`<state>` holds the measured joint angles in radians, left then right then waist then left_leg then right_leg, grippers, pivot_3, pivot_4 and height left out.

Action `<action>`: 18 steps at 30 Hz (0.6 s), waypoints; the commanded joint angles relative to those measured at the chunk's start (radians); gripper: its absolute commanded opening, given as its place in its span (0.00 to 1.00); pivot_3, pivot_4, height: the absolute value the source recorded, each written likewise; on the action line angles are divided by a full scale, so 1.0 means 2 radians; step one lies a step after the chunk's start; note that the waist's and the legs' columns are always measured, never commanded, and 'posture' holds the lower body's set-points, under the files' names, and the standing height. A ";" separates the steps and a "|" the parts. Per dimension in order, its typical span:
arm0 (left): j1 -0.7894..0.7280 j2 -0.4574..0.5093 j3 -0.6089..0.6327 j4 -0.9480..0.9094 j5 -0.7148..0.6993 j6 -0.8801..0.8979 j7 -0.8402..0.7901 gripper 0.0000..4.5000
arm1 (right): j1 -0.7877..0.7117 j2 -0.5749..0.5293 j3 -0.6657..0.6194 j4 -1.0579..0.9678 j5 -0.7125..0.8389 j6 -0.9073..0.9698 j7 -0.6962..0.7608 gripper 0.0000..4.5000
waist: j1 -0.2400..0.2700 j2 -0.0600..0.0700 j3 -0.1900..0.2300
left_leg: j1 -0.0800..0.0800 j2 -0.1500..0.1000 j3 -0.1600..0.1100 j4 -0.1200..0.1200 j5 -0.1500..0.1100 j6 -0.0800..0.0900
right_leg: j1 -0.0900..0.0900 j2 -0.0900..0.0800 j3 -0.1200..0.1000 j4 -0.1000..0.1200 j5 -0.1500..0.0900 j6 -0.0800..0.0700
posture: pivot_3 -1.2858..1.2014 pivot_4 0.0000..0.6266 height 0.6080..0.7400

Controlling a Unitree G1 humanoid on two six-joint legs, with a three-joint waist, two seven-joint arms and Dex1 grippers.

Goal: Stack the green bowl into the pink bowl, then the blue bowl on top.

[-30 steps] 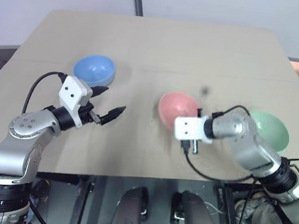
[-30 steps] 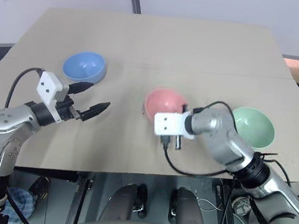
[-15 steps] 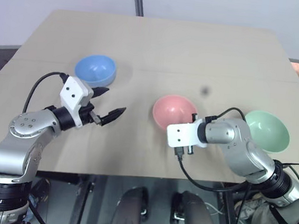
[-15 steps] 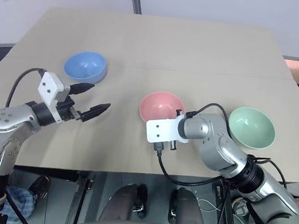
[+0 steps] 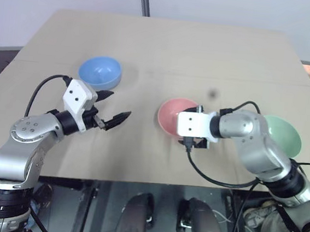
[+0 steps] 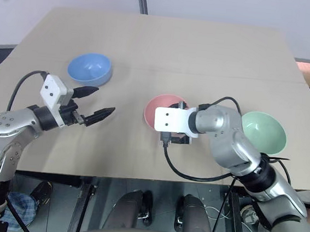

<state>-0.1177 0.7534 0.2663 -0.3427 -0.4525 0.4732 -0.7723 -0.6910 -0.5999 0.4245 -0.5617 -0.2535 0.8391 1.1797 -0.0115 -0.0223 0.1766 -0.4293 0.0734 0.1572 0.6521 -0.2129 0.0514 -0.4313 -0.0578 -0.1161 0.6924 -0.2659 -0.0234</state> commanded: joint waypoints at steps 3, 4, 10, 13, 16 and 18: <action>-0.001 0.006 0.015 -0.006 -0.001 -0.010 0.000 1.00 | 0.042 -0.050 -0.100 -0.050 0.056 0.047 -0.005 0.96 | 0.000 -0.001 0.000 | 0.000 0.000 -0.001 0.000 0.000 0.000 | 0.000 0.000 -0.001 -0.001 0.000 0.000 | 0.52 0.24 0.99; -0.001 0.006 0.015 -0.005 -0.001 -0.011 0.000 1.00 | 0.049 -0.058 -0.118 -0.051 0.063 0.060 -0.011 0.96 | 0.000 -0.001 0.000 | 0.000 0.000 -0.001 0.000 0.000 0.000 | 0.000 0.000 -0.001 -0.001 0.000 0.000 | 0.52 0.24 0.99; -0.011 -0.002 0.007 0.005 -0.012 -0.023 -0.015 1.00 | 0.098 -0.114 -0.200 -0.022 0.068 0.097 -0.074 0.96 | 0.000 -0.001 0.000 | -0.001 0.000 -0.001 0.000 0.000 0.000 | 0.000 0.000 -0.001 -0.001 0.000 0.000 | 0.52 0.24 0.99; -0.025 -0.003 -0.006 0.012 -0.025 -0.029 -0.044 1.00 | 0.119 -0.132 -0.230 -0.016 0.070 0.108 -0.101 0.96 | 0.000 -0.001 0.000 | -0.001 0.000 -0.001 0.000 0.000 0.000 | 0.000 0.000 -0.001 -0.001 0.000 0.000 | 0.52 0.24 0.99; -0.046 -0.002 -0.017 0.024 -0.045 -0.029 -0.080 1.00 | 0.142 -0.149 -0.249 -0.026 0.073 0.148 -0.123 0.96 | 0.001 -0.001 0.000 | -0.001 0.000 -0.001 0.000 0.000 0.000 | 0.000 0.000 -0.001 -0.001 -0.001 0.001 | 0.52 0.24 0.99; -0.060 0.000 -0.023 0.034 -0.057 -0.026 -0.103 1.00 | 0.160 -0.159 -0.256 -0.037 0.080 0.169 -0.132 0.96 | 0.001 -0.001 0.000 | -0.001 0.000 -0.001 0.000 0.000 0.000 | 0.000 0.000 -0.001 -0.001 -0.001 0.001 | 0.52 0.24 0.99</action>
<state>-0.2098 0.7452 0.2190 -0.2803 -0.5306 0.4336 -0.9362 -0.3874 -0.8927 -0.0421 -0.5865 -0.1047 1.1377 0.9405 -0.0100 -0.0234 0.1760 -0.4309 0.0729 0.1555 0.6526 -0.2128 0.0514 -0.4311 -0.0579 -0.1180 0.6911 -0.2675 -0.0206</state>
